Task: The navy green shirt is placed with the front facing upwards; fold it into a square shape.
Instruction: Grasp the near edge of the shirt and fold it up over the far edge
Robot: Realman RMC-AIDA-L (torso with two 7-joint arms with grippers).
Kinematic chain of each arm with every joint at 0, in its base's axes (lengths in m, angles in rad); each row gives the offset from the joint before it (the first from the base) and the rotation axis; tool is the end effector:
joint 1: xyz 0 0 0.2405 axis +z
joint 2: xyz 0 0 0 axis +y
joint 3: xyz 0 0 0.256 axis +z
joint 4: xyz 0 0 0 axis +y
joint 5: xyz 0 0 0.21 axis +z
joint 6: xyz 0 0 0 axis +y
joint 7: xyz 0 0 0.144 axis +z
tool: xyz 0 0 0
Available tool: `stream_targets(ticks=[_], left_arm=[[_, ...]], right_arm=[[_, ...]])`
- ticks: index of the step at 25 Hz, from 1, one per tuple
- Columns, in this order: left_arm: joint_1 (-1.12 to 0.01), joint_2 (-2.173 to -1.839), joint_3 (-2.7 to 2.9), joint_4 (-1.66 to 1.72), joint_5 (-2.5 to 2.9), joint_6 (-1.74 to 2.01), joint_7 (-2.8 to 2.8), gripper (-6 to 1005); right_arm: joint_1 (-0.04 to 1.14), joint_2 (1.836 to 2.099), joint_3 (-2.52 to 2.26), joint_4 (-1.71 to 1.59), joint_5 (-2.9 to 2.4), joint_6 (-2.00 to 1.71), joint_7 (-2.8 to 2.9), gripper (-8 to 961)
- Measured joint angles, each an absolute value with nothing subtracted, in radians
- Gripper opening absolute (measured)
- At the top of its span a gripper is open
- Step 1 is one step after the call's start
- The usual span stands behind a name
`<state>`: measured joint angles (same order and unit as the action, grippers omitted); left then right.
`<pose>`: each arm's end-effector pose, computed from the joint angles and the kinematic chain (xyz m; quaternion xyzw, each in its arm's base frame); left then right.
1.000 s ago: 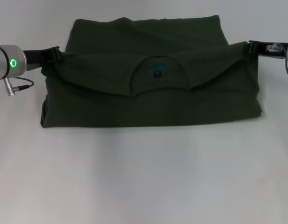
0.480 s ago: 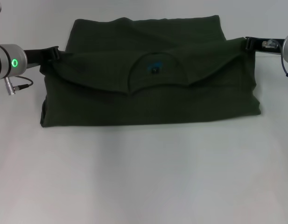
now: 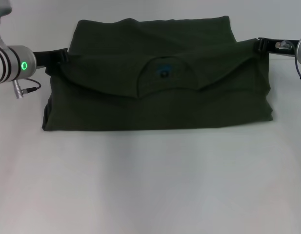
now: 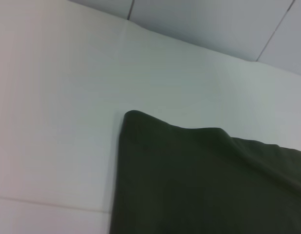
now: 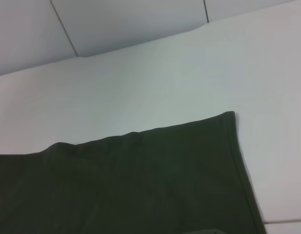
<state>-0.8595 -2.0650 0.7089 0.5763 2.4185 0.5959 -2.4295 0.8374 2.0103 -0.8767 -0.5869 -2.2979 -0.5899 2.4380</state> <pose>-0.2500 0.4805 0.0278 -0.7172 -0.5274 -0.1619 0.4257 0.2439 0.4866 0.0406 -0.7339 0.5026 0.1599 0.4280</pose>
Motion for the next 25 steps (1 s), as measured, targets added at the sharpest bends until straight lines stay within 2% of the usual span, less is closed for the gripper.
stream_targets(ticks=[25], left_arm=[[-0.876, -2.073, 0.707, 0.561, 2.417, 0.562, -2.431, 31]], right_arm=[[0.846, 2.009, -0.874, -0.583, -2.324, -0.583, 2.441, 60]])
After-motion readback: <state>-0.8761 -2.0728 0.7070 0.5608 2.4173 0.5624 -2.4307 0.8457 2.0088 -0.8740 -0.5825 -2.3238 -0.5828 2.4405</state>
